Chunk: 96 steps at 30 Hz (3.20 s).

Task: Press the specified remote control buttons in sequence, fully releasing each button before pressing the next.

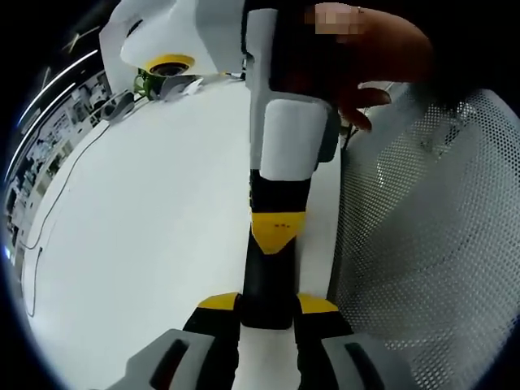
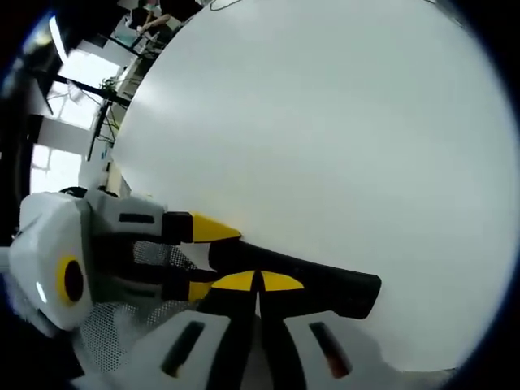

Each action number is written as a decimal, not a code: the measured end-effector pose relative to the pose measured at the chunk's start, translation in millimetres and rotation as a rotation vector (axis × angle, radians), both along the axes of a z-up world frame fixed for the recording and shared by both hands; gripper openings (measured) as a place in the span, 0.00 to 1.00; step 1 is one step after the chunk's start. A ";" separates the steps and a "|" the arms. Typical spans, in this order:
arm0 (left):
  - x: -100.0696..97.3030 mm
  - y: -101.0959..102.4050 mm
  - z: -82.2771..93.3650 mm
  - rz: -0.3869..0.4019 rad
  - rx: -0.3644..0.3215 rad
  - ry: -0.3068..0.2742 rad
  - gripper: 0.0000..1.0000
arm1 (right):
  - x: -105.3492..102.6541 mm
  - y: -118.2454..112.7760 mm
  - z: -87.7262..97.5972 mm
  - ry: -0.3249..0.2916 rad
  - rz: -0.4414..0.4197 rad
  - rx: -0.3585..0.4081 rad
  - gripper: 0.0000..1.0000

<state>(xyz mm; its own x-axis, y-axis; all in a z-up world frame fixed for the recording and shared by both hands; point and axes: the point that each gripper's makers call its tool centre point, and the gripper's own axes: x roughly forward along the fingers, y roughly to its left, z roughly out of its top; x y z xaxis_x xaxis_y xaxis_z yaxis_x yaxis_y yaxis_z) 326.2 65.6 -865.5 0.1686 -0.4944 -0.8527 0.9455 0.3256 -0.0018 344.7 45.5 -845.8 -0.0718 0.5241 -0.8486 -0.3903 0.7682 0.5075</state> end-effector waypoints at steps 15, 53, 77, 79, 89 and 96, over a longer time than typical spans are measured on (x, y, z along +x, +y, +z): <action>0.0 -1.4 1.0 0.004 -0.010 -0.006 0.26 | 80.6 -19.0 121.1 -0.538 -0.262 0.342 0.00; 2.4 -2.2 0.3 0.021 -0.004 0.001 0.24 | 24.1 -159.5 200.3 -1.203 -0.615 0.011 0.98; 54.4 7.1 6.3 -0.042 0.132 -0.022 0.23 | 21.9 -163.6 194.9 -1.182 -0.609 -0.019 0.85; 62.8 7.8 7.4 -0.032 0.135 -0.019 0.23 | 22.0 -164.3 194.9 -1.183 -0.612 -0.021 0.85; 100.4 11.2 7.7 -0.067 0.160 -0.046 0.23 | 21.7 -166.0 194.9 -1.182 -0.617 -0.034 0.83; 132.6 14.4 6.3 -0.079 0.183 -0.050 0.23 | 21.8 -166.6 192.8 -1.176 -0.615 -0.044 0.81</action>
